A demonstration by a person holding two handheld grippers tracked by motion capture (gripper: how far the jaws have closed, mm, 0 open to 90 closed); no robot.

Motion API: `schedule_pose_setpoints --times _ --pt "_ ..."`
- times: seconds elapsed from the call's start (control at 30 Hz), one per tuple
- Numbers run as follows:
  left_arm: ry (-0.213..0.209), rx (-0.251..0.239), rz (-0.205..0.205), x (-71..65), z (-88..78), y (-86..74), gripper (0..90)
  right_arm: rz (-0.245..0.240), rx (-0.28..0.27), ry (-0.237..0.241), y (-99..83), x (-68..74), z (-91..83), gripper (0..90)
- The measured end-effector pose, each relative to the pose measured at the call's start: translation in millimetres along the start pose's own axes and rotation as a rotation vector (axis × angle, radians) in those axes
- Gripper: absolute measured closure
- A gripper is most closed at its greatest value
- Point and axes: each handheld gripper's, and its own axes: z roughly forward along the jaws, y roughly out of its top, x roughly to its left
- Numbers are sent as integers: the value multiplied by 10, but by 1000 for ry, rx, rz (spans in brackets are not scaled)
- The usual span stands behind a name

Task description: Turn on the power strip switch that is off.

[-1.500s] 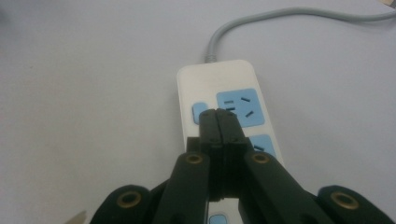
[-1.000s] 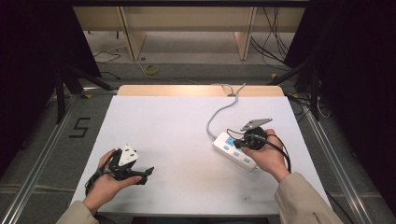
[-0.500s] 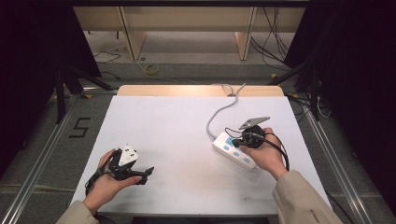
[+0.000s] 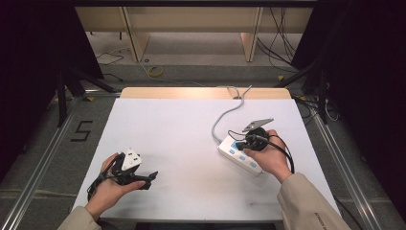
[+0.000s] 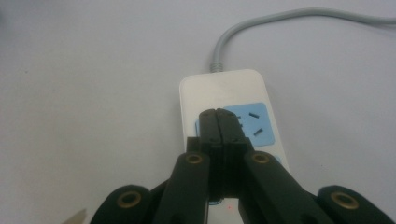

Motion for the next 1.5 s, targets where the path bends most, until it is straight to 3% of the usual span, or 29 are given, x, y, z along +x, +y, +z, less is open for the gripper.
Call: schedule_pose_setpoints --times 1.5 --pt "-4 -1 -2 0 5 0 118 -17 81 1 101 8 231 900"
